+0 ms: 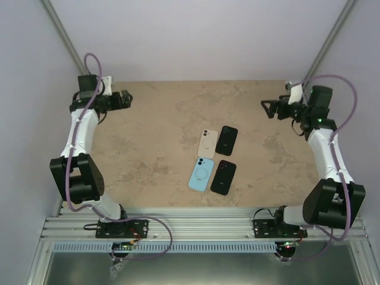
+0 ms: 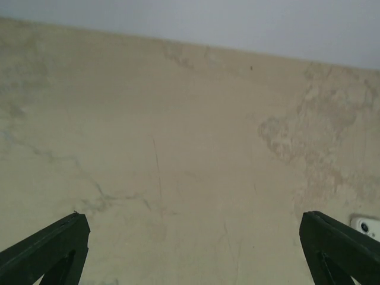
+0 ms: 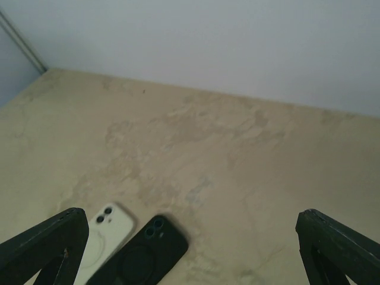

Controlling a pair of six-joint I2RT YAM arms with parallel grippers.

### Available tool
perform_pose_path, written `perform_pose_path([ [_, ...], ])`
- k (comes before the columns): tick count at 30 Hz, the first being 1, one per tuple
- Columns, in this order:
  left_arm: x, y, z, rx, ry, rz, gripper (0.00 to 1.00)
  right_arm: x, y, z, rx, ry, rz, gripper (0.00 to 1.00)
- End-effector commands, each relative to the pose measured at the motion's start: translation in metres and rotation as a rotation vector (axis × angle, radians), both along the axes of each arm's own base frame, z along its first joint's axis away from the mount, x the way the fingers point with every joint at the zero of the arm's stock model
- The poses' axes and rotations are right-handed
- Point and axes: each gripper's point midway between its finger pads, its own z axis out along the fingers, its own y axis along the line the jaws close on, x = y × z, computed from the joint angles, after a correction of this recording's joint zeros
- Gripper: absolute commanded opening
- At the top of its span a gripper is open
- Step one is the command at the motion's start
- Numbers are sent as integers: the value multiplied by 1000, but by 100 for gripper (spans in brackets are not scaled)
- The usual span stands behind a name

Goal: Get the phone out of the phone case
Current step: Pick up the phone at the center of the board.

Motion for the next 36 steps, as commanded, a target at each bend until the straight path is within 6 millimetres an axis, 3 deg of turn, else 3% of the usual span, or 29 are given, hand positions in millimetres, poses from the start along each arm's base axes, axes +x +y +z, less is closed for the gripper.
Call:
perform_pose_path([
  [1, -8, -13, -17, 58, 17, 12, 99, -16, 18, -19, -22, 13, 5, 98],
  [5, -11, -27, -42, 83, 81, -8, 99, -31, 35, -43, -39, 69, 36, 98],
  [11, -6, -55, -45, 126, 86, -49, 99, -42, 42, -66, -67, 147, 32, 98],
  [16, -2, -93, -52, 185, 98, -103, 99, -48, 44, -70, -80, 154, 23, 98],
  [23, -6, -163, -74, 272, 129, -200, 99, -58, 48, -71, -86, 145, 47, 98],
  [30, -29, -224, -100, 321, 164, -286, 99, -66, 52, -72, -92, 127, 75, 98],
  [36, -52, -260, -118, 330, 195, -324, 99, -69, 52, -78, -95, 138, 82, 98],
])
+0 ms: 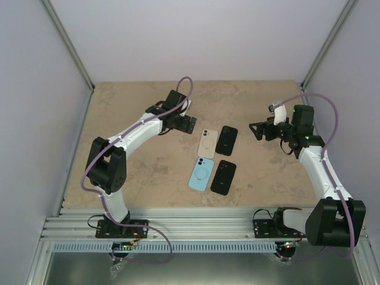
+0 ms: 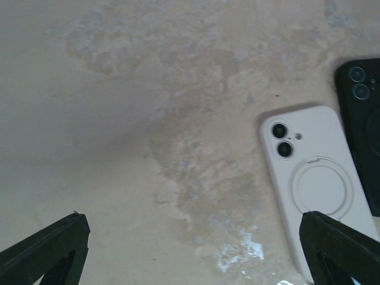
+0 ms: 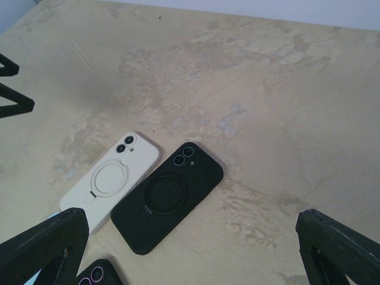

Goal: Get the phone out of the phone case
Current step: Pick up the phone at the center of the board.

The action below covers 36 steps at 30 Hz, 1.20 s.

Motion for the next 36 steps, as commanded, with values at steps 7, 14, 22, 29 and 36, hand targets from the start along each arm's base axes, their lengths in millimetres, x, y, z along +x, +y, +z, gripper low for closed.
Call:
perform_pose_path([
  [7, -42, -47, -31, 71, 60, -16, 99, -5, 5, -8, -10, 3, 33, 98],
  [14, -66, -78, -53, 50, 134, -41, 99, -7, 7, -11, -5, 4, 49, 98],
  [22, -81, -96, -75, 73, 158, -6, 100, -9, 8, -9, 3, -3, 55, 98],
  [29, -84, -100, -86, 96, 167, 42, 99, -8, 8, -10, 5, 2, 53, 98],
  [36, -88, -105, -96, 108, 173, 43, 99, -8, 8, -9, 11, 0, 47, 98],
])
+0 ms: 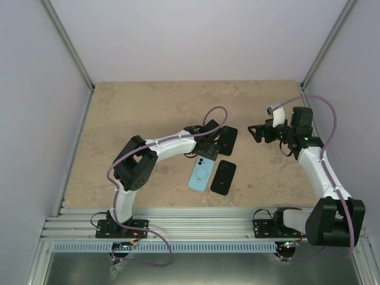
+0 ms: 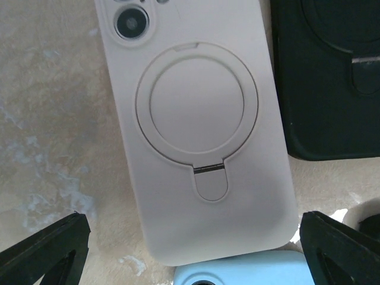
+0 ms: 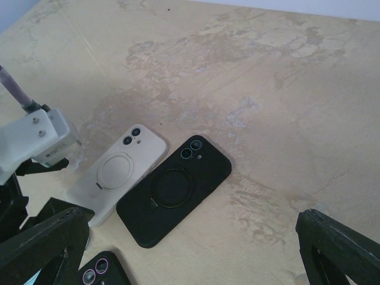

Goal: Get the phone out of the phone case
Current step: Pick up the phone at the center of the board.

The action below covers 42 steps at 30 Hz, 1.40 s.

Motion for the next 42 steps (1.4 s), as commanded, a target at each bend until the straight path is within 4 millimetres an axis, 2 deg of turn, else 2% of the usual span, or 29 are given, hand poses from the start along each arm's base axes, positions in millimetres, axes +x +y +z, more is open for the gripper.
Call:
perform_pose_path([
  [1, 0, -8, -2, 5, -12, 19, 100, -2, 3, 2, 7, -17, 14, 98],
  [8, -4, -17, -11, -8, 14, 12, 99, -1, 3, 1, 13, -16, 11, 98],
  [19, 4, -19, -27, 24, 20, 67, 99, -1, -1, 3, 25, -16, -12, 98],
  [27, 10, -1, -48, 119, -9, 123, 98, -1, -3, 7, 53, -14, -33, 98],
  [32, 14, 5, -58, 165, -12, 102, 86, -1, -3, 9, 67, -7, -41, 98],
  [37, 28, 15, -54, 244, -80, 126, 79, 4, -5, 15, 56, -2, -48, 98],
  [42, 31, 18, -48, 245, -87, 120, 69, 9, -6, 18, 47, 8, -48, 98],
])
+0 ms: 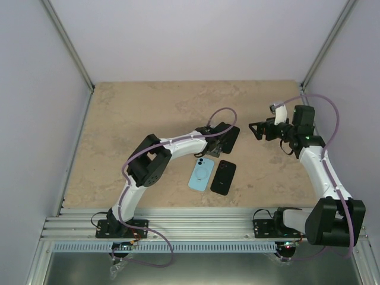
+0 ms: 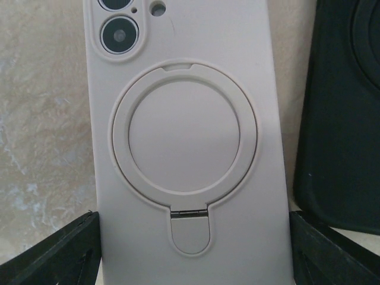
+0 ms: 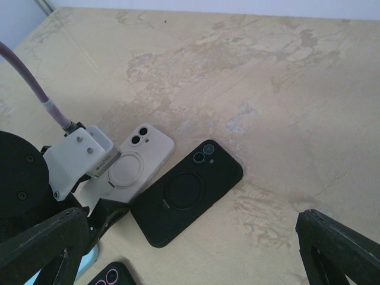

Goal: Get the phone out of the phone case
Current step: Pick up the phone at the center of the board.

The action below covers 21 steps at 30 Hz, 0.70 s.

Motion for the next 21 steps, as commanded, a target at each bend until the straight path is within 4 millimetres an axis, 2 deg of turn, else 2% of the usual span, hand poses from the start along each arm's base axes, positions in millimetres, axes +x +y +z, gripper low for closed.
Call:
perform_pose_path([
  [1, 5, 30, -20, 126, 9, 15, 68, 8, -2, 13, -5, -10, -4, 97],
  [4, 11, 32, -8, 96, 11, 2, 61, 11, -2, 18, -8, -19, 3, 98],
  [15, 22, 36, 68, -156, -17, -80, 52, 17, 9, 50, 27, -104, 66, 98],
  [21, 16, 39, 108, -280, -34, -173, 52, 2, 23, 86, 71, -239, 140, 98],
])
